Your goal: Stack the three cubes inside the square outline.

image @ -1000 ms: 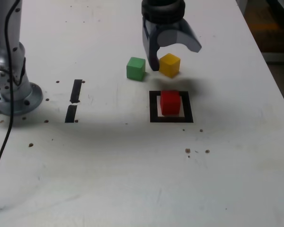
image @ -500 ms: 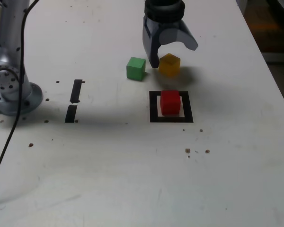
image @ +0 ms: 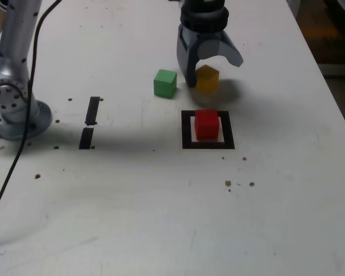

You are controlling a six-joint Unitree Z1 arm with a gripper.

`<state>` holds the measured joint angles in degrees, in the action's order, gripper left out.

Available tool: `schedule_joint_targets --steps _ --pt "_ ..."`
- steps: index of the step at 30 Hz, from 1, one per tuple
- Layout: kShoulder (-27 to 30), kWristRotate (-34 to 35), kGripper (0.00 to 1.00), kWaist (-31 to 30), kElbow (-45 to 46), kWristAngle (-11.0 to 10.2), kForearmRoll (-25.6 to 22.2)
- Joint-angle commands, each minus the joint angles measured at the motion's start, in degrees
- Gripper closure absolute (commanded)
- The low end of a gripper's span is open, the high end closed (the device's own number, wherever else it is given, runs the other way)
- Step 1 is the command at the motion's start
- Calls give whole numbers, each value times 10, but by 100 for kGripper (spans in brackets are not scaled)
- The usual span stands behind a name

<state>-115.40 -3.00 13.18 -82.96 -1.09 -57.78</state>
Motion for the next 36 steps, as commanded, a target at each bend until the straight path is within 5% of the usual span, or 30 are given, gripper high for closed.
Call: schedule_joint_targets --steps 1,19,31,36 --pt "-5 -1 4 3 1 1 0" --pt "-26 1 20 10 6 -7 12" --pt "-19 36 67 9 23 -20 20" --pt "-12 41 76 4 27 -16 20"
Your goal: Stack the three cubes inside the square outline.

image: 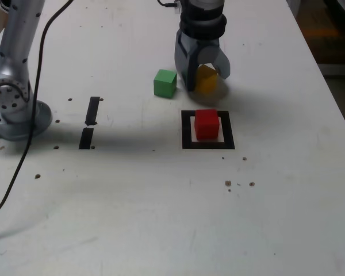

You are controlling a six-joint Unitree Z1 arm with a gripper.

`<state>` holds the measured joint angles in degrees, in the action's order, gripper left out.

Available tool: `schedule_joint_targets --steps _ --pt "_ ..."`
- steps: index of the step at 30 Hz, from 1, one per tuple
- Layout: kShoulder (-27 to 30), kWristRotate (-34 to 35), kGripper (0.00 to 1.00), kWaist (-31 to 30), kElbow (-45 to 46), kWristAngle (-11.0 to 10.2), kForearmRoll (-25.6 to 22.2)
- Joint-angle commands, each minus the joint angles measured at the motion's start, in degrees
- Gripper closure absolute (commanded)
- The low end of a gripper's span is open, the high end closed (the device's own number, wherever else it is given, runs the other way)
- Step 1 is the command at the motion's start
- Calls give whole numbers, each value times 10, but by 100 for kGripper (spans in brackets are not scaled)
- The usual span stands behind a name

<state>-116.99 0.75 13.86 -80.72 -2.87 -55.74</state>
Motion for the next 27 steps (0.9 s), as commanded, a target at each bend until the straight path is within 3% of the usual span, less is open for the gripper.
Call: schedule_joint_targets --steps 1,8,17,27 --pt "6 5 76 -4 6 4 0" --pt "19 14 82 -17 15 12 -1" --pt "32 15 86 -45 -13 6 -10" --pt "63 15 87 -94 -72 -1 -72"
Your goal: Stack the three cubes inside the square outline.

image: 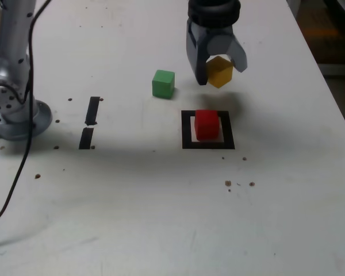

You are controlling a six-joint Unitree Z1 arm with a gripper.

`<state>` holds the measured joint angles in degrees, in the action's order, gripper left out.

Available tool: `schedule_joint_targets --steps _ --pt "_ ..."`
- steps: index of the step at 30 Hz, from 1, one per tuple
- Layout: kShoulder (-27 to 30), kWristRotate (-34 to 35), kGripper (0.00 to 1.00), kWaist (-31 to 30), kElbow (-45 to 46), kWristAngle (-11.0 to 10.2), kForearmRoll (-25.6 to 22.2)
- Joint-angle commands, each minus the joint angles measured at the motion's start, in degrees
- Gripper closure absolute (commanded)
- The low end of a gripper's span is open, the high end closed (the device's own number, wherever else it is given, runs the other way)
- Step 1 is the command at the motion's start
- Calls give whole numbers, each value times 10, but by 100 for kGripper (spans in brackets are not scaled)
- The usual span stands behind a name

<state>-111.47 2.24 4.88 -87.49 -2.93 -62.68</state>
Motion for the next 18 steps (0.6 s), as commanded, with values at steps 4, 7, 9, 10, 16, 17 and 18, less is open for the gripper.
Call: schedule_joint_targets --steps 4,7,9,10,16,17,18 --pt "27 0 86 -35 -20 4 -28" --pt "39 0 86 -60 -31 11 -57" --pt "43 0 86 -75 -34 15 -73" --pt "45 0 86 -83 -35 17 -80" --pt "51 -9 86 -120 -38 28 -117" --pt "51 -12 86 -124 -39 30 -121" --pt "52 -15 86 -129 -39 31 -125"
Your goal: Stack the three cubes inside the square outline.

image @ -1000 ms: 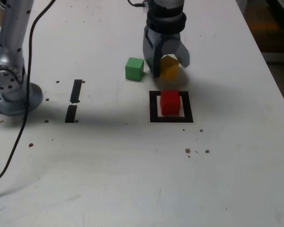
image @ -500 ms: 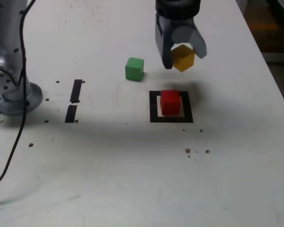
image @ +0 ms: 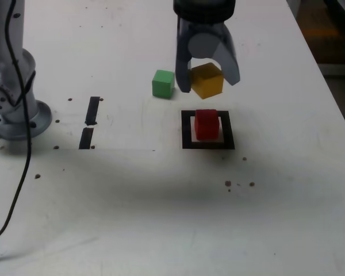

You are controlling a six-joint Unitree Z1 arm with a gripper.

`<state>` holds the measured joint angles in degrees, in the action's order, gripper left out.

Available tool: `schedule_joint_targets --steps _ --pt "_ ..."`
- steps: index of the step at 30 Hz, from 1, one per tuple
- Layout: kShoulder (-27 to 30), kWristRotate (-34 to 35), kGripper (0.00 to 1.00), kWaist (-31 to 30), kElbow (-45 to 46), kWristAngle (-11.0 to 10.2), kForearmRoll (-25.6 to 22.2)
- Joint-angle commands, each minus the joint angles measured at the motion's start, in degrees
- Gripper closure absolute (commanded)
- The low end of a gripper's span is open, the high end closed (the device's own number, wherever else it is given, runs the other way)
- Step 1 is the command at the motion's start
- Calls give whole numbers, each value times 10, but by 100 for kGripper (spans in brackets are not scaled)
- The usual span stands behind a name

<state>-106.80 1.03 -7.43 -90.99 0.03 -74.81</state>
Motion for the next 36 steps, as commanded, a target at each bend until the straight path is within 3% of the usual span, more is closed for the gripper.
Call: schedule_joint_targets --steps 1,9,25,36 --pt "5 -6 86 -9 -3 2 -7" --pt "4 -21 86 -25 22 -3 9" --pt "-2 -27 86 -27 124 -15 172" --pt "-4 -27 86 -27 130 -26 191"
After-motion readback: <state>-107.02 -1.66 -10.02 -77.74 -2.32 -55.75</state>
